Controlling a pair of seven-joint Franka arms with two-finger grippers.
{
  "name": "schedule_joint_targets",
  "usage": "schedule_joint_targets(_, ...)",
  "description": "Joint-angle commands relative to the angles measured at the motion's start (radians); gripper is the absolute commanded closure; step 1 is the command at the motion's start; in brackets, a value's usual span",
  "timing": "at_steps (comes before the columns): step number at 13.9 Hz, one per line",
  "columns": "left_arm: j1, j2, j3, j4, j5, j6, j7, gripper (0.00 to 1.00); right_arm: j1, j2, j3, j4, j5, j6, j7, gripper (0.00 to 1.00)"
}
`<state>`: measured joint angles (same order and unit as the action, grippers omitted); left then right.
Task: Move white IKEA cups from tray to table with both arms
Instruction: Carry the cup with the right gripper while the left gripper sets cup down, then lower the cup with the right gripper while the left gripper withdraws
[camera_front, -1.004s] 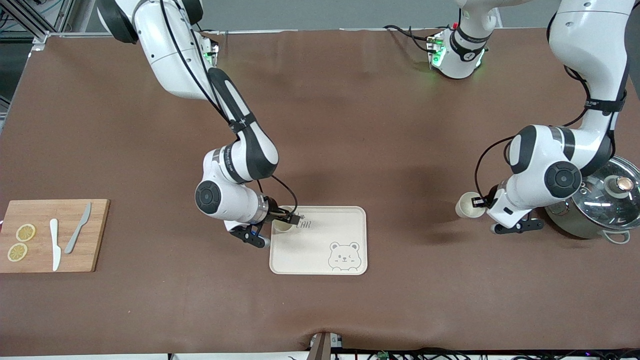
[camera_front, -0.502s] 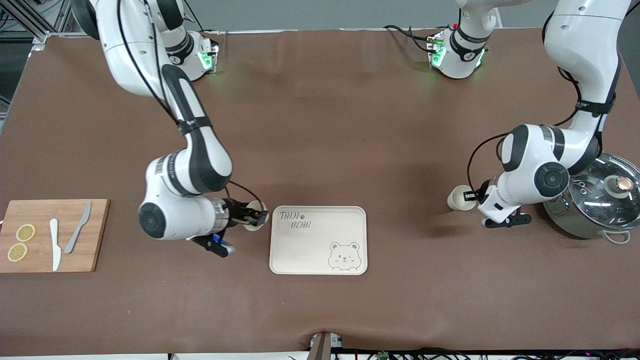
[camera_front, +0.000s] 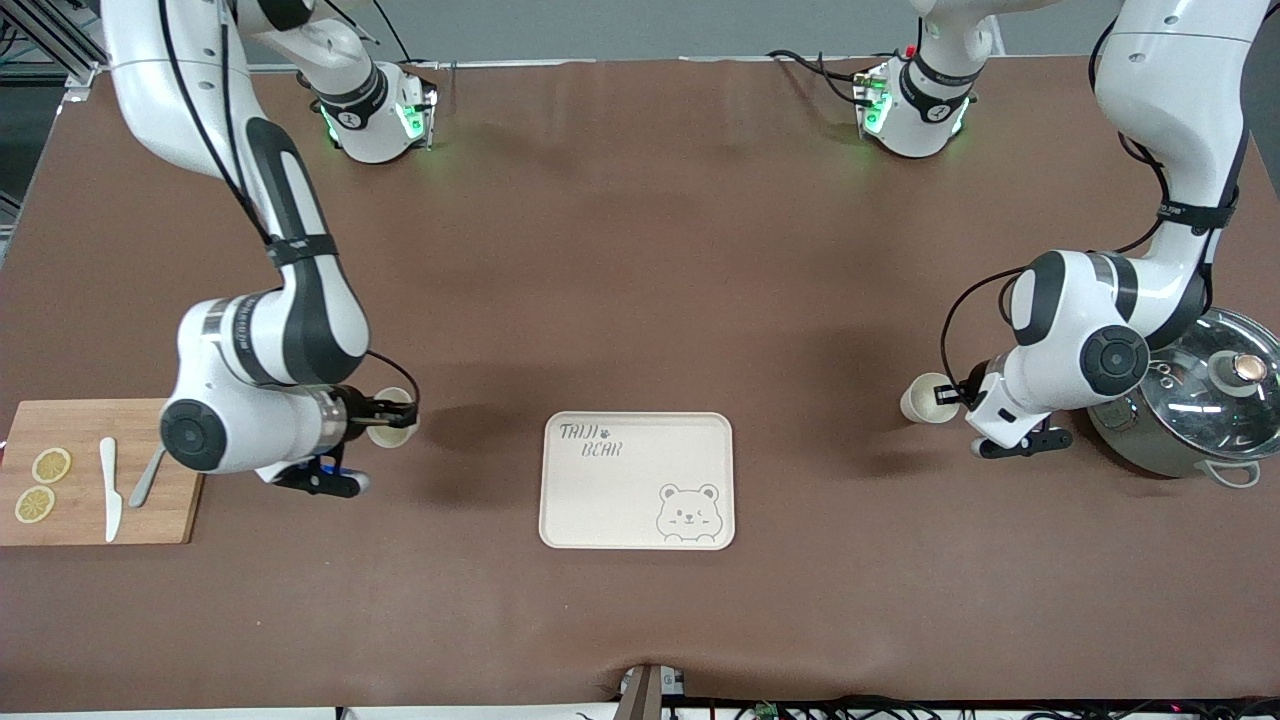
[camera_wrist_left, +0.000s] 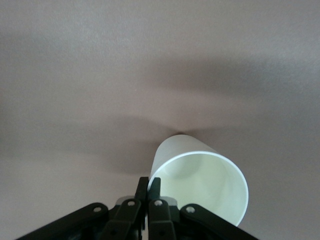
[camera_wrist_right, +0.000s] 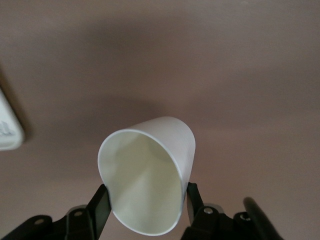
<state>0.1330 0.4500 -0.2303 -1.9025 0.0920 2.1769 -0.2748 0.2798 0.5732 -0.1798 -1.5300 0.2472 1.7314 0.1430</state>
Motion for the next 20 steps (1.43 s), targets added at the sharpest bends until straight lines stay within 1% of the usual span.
schedule_joint_targets(1,0.008,0.027,-0.009,0.036,-0.018,0.014,0.016,1.0,-0.079,-0.151,0.019,-0.215,-0.062,0.022,-0.136,1.0)
schedule_joint_targets(3,0.01,0.044,-0.009,0.037,-0.023,0.033,0.014,1.0,-0.123,-0.218,0.019,-0.327,-0.092,0.072,-0.221,1.0)
schedule_joint_targets(4,0.011,0.05,-0.009,0.039,-0.025,0.049,0.016,1.0,-0.142,-0.251,0.019,-0.387,-0.111,0.124,-0.253,1.0)
schedule_joint_targets(5,0.011,0.059,-0.009,0.045,-0.025,0.055,0.016,0.96,-0.157,-0.281,0.019,-0.445,-0.114,0.182,-0.285,1.0)
schedule_joint_targets(6,0.011,0.062,-0.009,0.055,-0.026,0.055,0.016,0.83,-0.168,-0.311,0.019,-0.497,-0.114,0.233,-0.328,1.0)
schedule_joint_targets(7,0.011,0.062,-0.009,0.063,-0.026,0.055,0.014,0.54,-0.178,-0.328,0.019,-0.536,-0.114,0.264,-0.356,1.0)
schedule_joint_targets(8,0.011,0.056,-0.009,0.066,-0.026,0.057,0.014,0.14,-0.194,-0.34,0.019,-0.567,-0.114,0.286,-0.381,1.0)
schedule_joint_targets(9,0.013,0.047,-0.007,0.077,-0.026,0.055,0.016,0.0,-0.205,-0.351,0.019,-0.59,-0.114,0.296,-0.402,1.0)
schedule_joint_targets(12,0.026,-0.011,-0.007,0.086,-0.026,0.043,0.008,0.0,-0.252,-0.363,0.02,-0.64,-0.112,0.321,-0.453,1.0)
schedule_joint_targets(14,0.054,-0.065,-0.009,0.097,-0.025,0.043,0.016,0.0,-0.275,-0.357,0.02,-0.688,-0.112,0.411,-0.497,1.0)
schedule_joint_targets(16,0.054,-0.103,-0.007,0.123,-0.025,0.035,0.009,0.0,-0.28,-0.346,0.022,-0.711,-0.109,0.468,-0.507,1.0)
schedule_joint_targets(18,0.054,-0.131,-0.003,0.16,-0.015,-0.023,0.008,0.0,-0.287,-0.328,0.023,-0.717,-0.097,0.478,-0.507,1.0)
schedule_joint_targets(20,0.054,-0.16,0.002,0.218,-0.011,-0.112,0.008,0.0,-0.286,-0.326,0.023,-0.719,-0.097,0.478,-0.507,1.0)
